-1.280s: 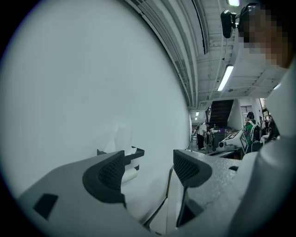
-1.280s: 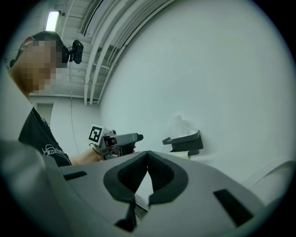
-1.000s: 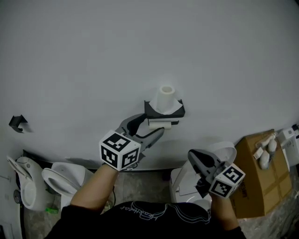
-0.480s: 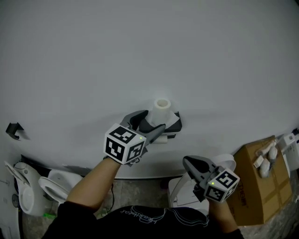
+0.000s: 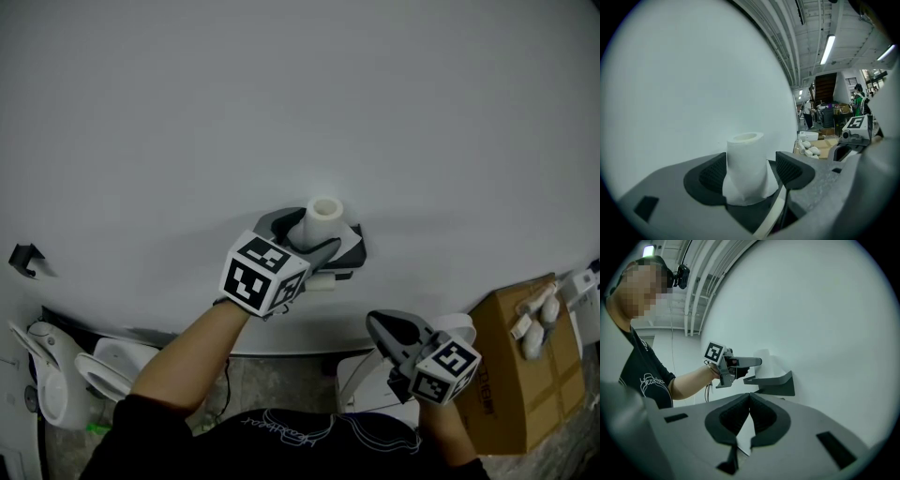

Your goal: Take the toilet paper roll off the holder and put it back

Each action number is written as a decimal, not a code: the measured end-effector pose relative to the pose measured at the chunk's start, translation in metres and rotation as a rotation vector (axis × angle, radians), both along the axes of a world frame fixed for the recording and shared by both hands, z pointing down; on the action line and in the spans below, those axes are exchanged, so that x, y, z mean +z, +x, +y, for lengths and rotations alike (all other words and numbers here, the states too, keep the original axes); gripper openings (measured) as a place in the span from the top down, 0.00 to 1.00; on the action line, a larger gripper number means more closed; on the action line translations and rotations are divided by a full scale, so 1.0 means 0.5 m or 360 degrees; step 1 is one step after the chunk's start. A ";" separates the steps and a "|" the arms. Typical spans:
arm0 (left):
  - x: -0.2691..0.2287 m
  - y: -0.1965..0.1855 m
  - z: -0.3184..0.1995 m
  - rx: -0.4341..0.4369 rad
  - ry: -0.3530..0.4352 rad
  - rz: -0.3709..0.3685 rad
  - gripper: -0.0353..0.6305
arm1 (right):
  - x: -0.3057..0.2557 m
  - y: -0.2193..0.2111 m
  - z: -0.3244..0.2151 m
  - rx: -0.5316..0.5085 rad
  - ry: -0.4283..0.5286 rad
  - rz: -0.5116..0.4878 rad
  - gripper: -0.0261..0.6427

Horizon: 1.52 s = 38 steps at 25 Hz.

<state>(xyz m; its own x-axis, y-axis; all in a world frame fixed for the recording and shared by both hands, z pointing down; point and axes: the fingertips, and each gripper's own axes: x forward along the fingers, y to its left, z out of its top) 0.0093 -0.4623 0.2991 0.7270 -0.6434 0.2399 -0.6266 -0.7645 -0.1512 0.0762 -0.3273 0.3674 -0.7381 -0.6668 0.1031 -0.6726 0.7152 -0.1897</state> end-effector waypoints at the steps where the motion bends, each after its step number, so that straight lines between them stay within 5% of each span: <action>1: 0.003 0.002 -0.001 0.0002 0.0003 -0.0016 0.47 | 0.004 -0.002 -0.001 -0.0005 -0.0005 0.0007 0.96; 9: 0.015 0.008 -0.019 0.0001 -0.0077 -0.0004 0.48 | 0.022 -0.011 -0.012 -0.0021 -0.0037 0.0011 0.96; 12: 0.018 0.005 -0.023 -0.0017 -0.0080 -0.0011 0.56 | 0.027 -0.016 -0.013 -0.0045 -0.0041 0.0019 0.96; 38: 0.008 -0.002 -0.021 -0.0015 -0.0091 0.0002 0.57 | 0.049 -0.015 0.002 -0.0051 -0.0103 -0.0014 0.96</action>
